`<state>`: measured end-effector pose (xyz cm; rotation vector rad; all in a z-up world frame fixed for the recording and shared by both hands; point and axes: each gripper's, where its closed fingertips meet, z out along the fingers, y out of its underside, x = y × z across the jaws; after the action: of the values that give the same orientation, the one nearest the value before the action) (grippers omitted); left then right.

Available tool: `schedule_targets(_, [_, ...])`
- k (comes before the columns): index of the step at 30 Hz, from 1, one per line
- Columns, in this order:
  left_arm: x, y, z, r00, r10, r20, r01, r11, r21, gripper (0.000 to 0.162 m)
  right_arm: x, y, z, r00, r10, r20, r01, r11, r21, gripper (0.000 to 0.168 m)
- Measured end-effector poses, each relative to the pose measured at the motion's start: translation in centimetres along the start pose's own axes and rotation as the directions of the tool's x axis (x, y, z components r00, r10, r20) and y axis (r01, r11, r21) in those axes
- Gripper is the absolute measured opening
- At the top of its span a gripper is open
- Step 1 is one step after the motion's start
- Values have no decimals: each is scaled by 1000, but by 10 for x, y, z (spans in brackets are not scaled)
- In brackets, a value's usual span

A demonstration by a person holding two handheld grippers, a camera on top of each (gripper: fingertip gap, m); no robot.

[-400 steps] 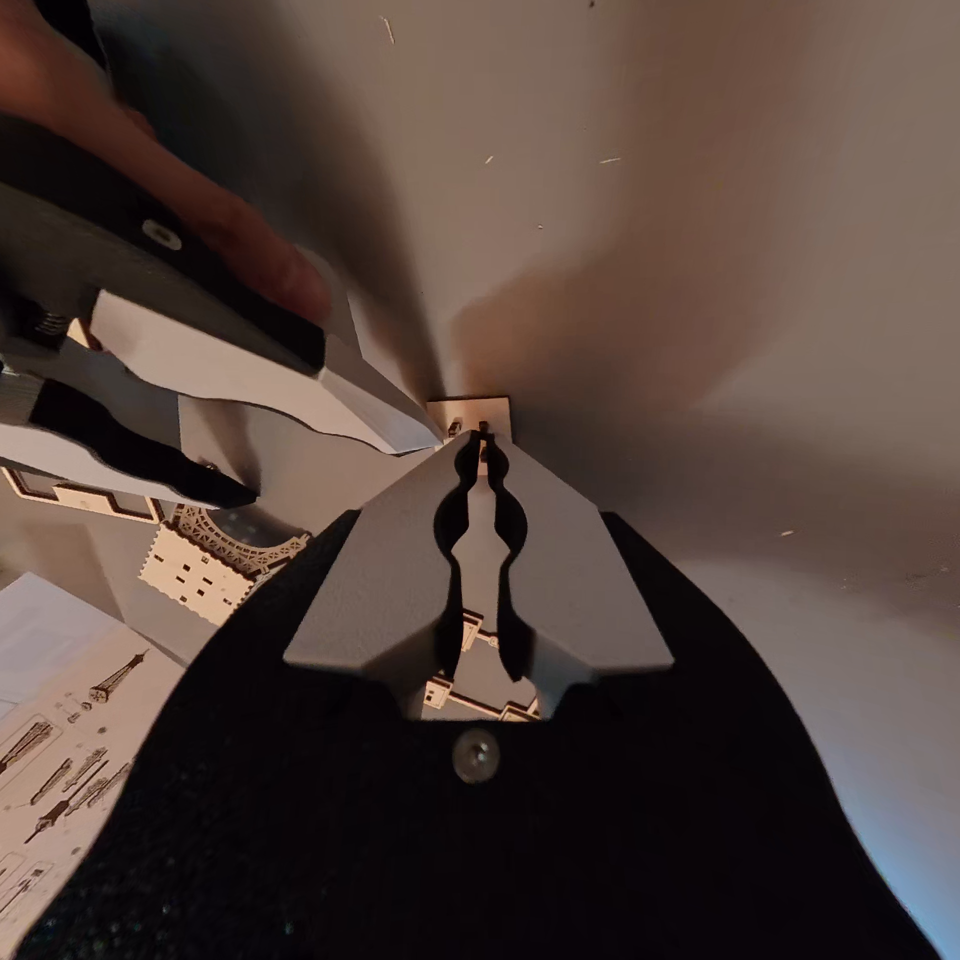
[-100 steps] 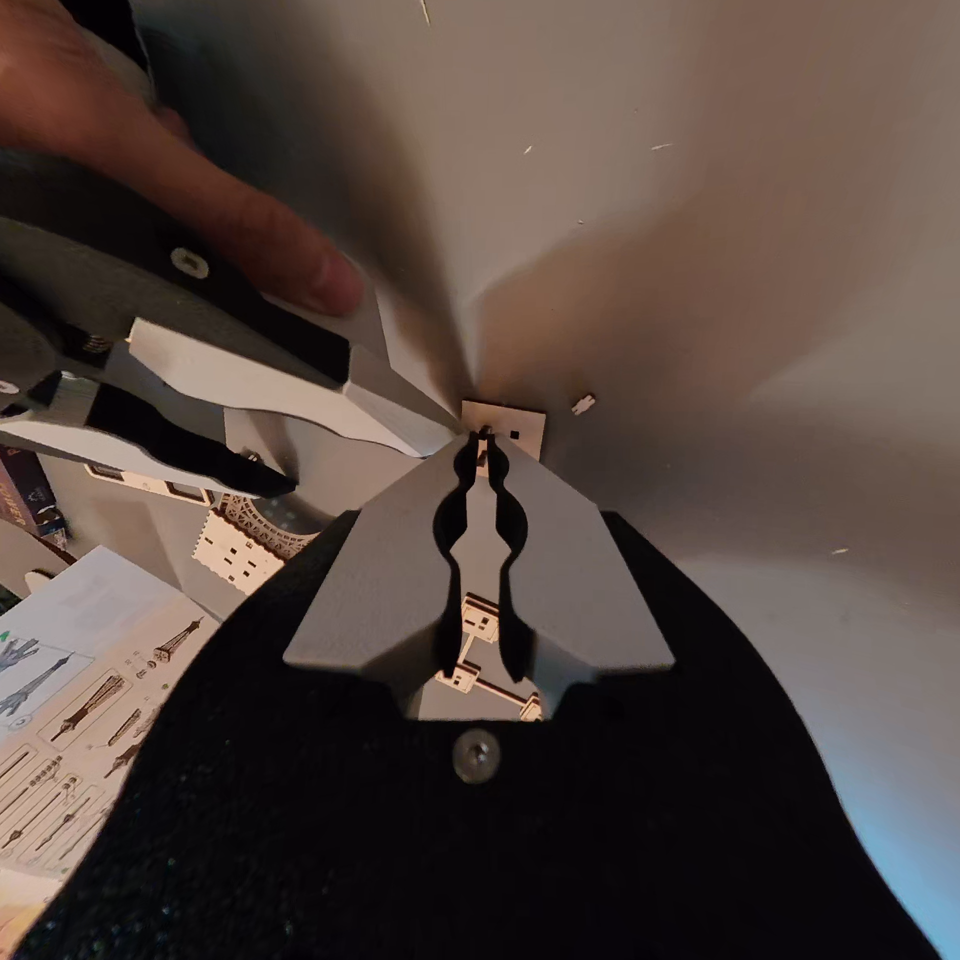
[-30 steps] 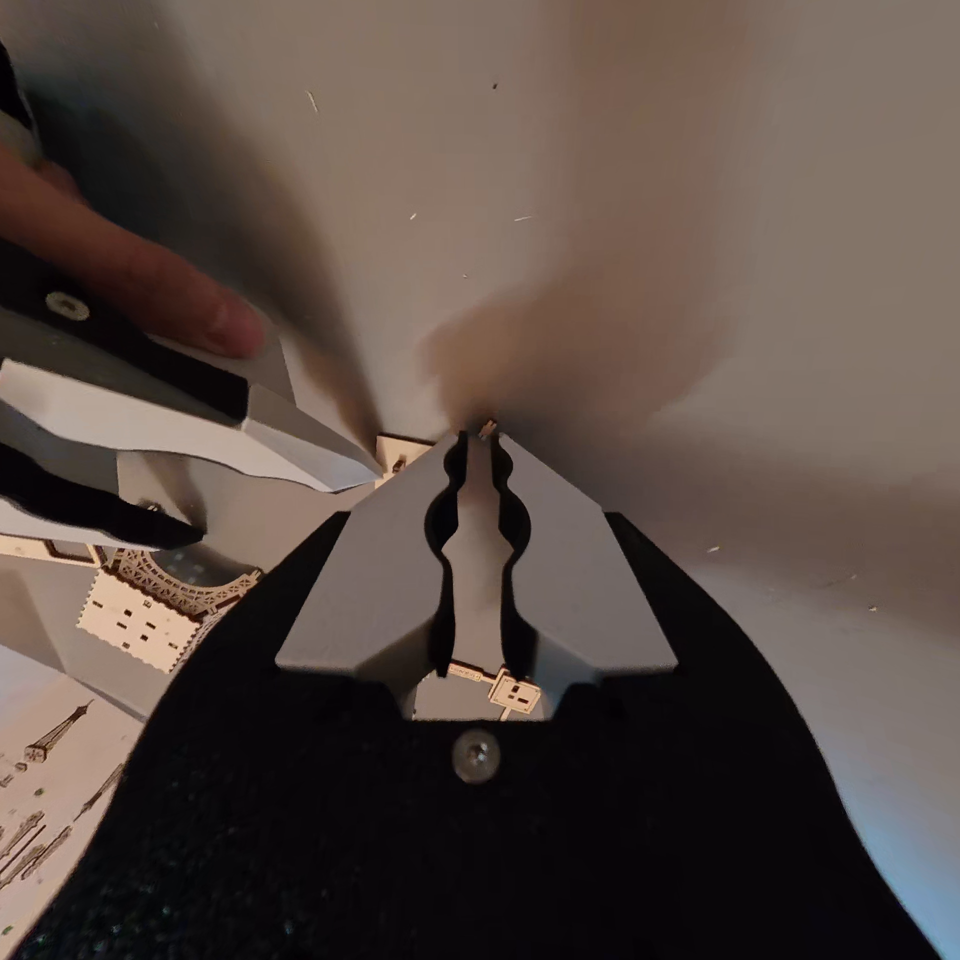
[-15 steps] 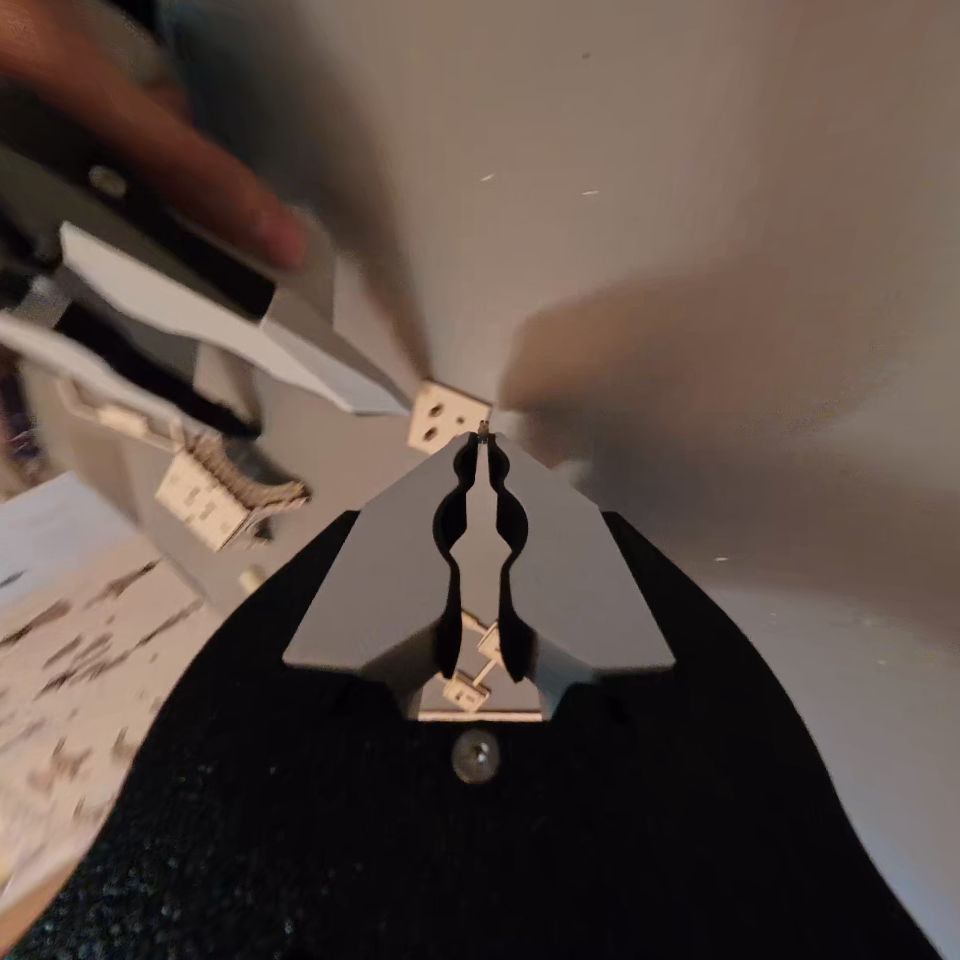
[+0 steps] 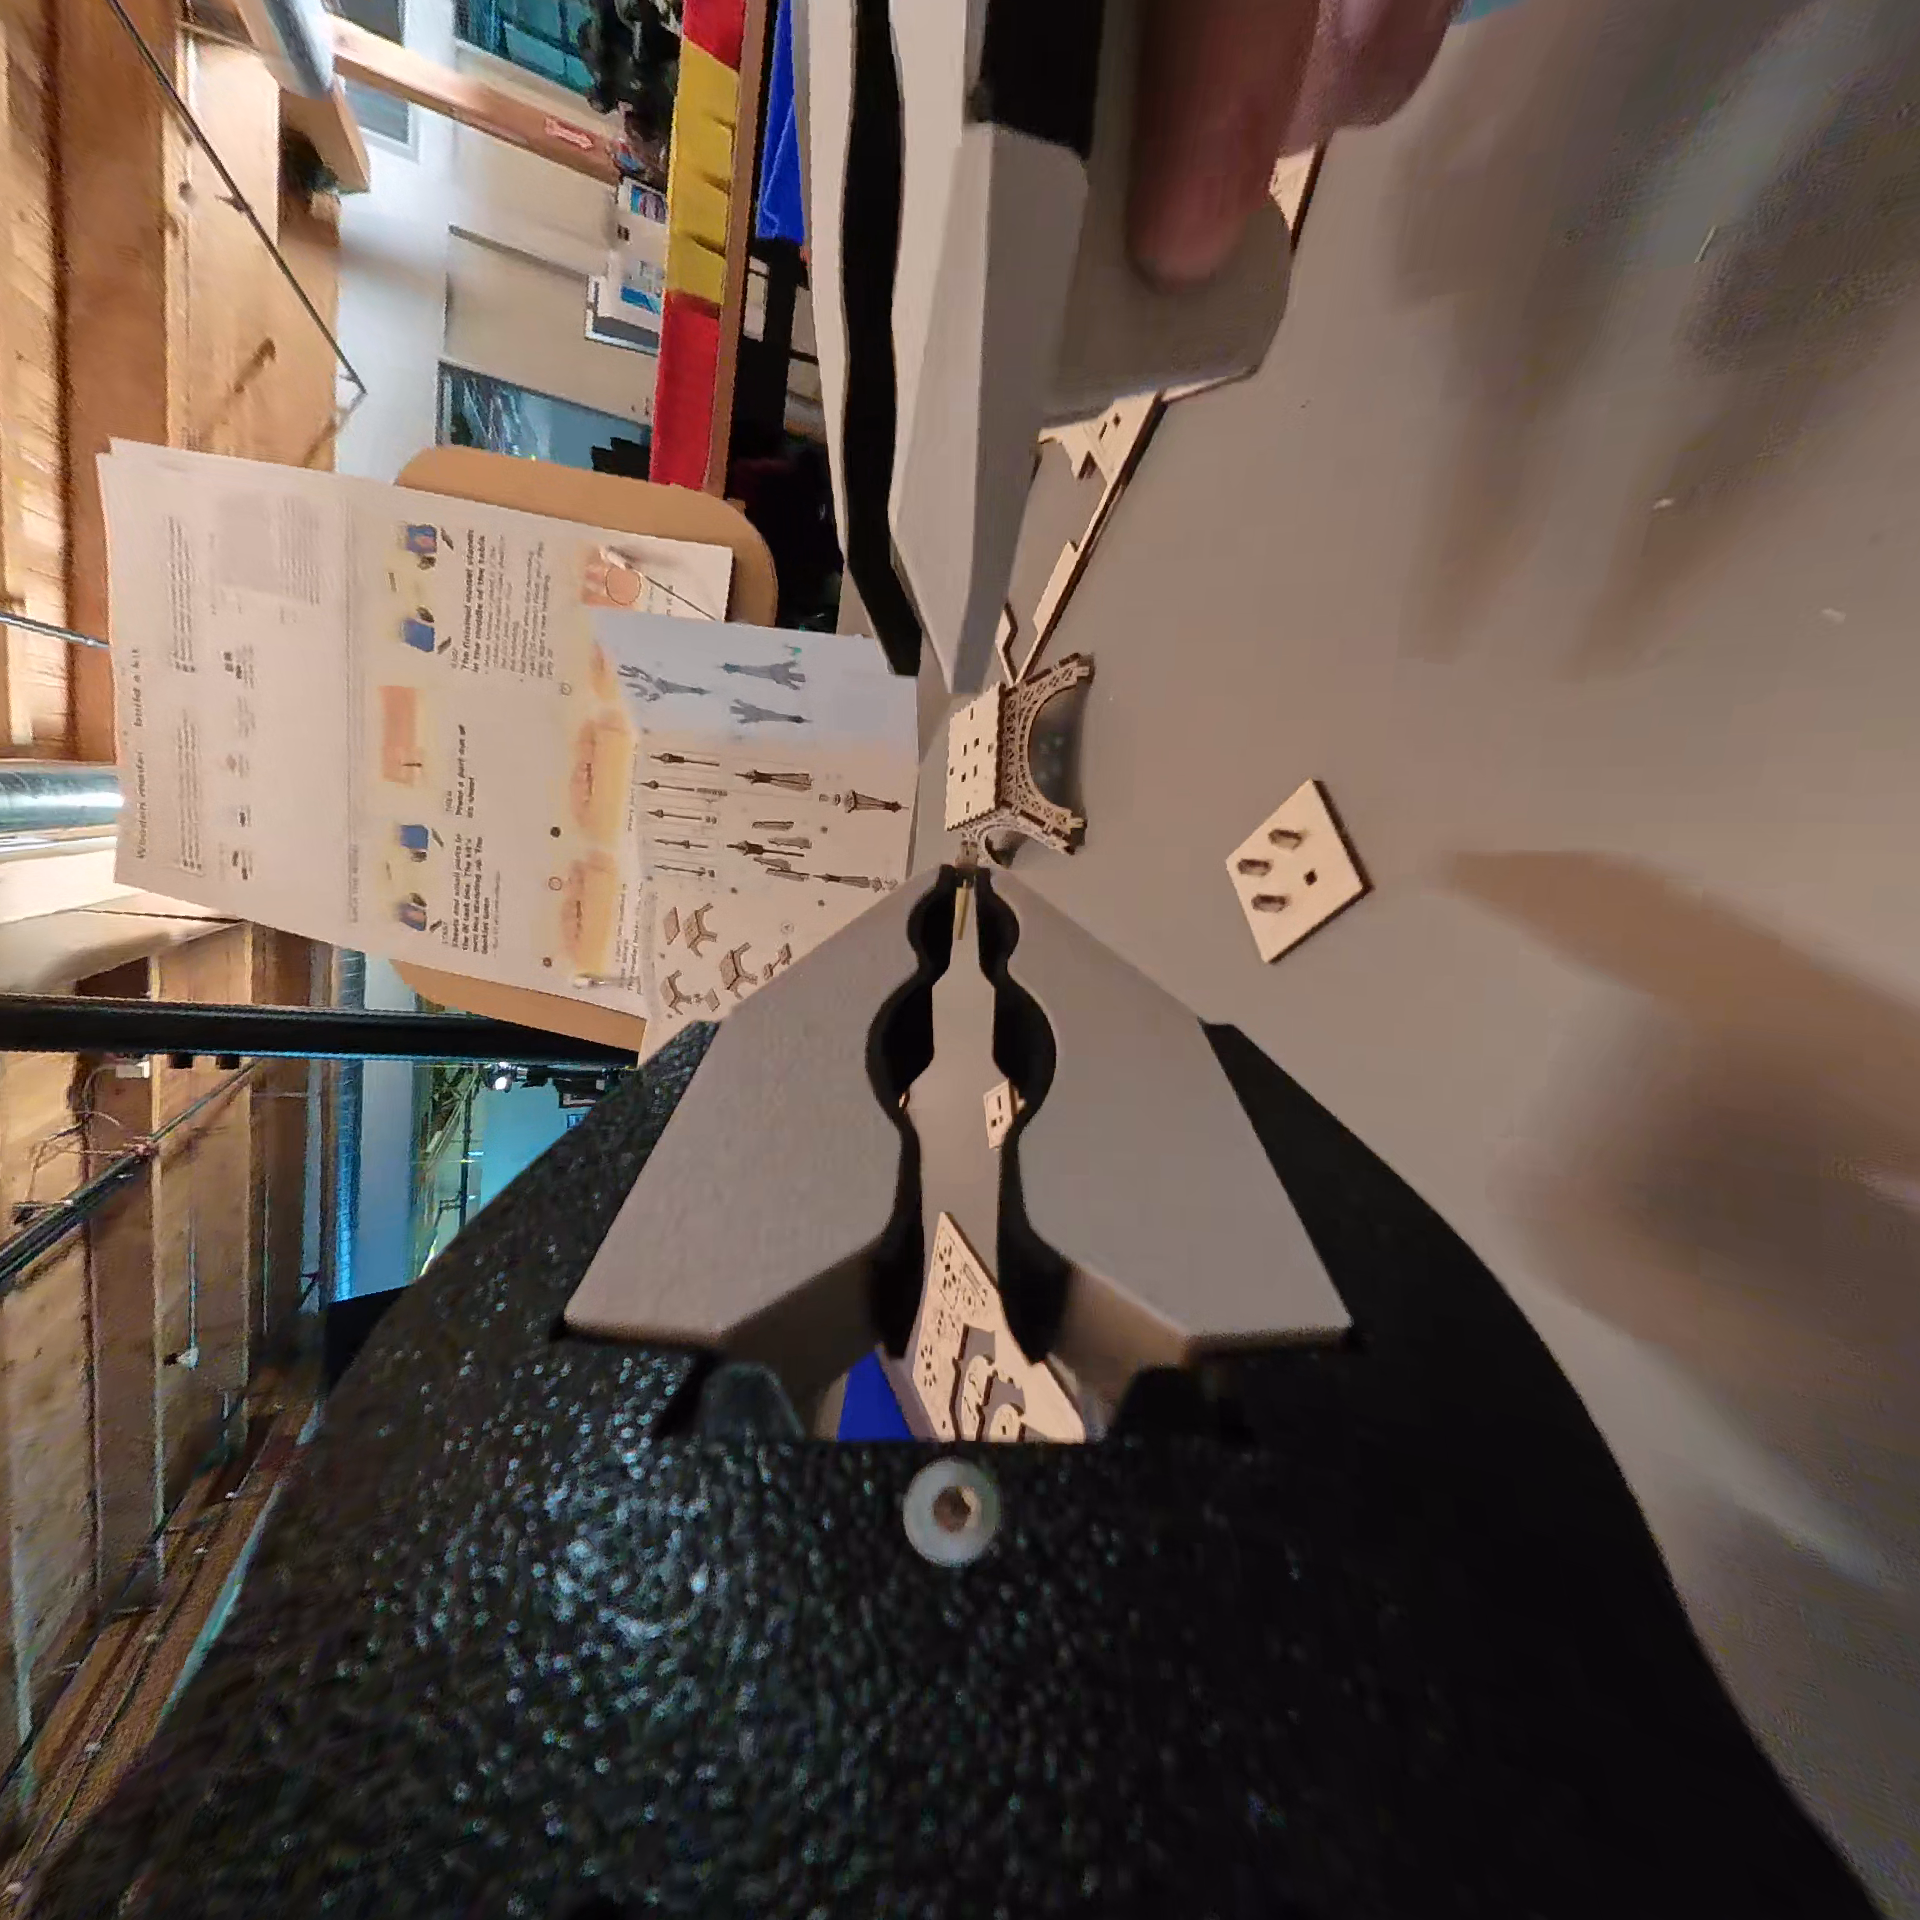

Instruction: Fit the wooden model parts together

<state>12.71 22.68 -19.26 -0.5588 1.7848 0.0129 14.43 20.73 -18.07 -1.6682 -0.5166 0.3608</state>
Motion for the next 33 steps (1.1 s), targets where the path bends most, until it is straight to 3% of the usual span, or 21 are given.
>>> schedule_targets(3, [-1, -9, -1, 1000, -14, 25, 13, 999, 34, 1, -3, -5, -1, 998, 59, -21, -57, 994, 92, 18])
schedule_targets(7, [-1, -15, -1, 1000, -5, 28, 3, 999, 51, 1, -8, -7, 2, 994, 108, 19, -110, 988, 107, 18])
schedule_targets(26, [8, -22, 8, 999, -49, -15, 51, 992, 119, 1, -10, 12, 8, 987, 152, 48, -154, 988, 33, 1])
schedule_targets(29, [1, -22, 4, 987, -152, -54, 159, 973, 165, 4, -10, 11, 6, 994, 100, 51, -103, 994, 44, 1])
schedule_targets(33, [-5, -28, -7, 869, -395, -297, 469, 849, 244, 8, -20, -3, -2, 988, -145, 55, 133, 976, 172, 1])
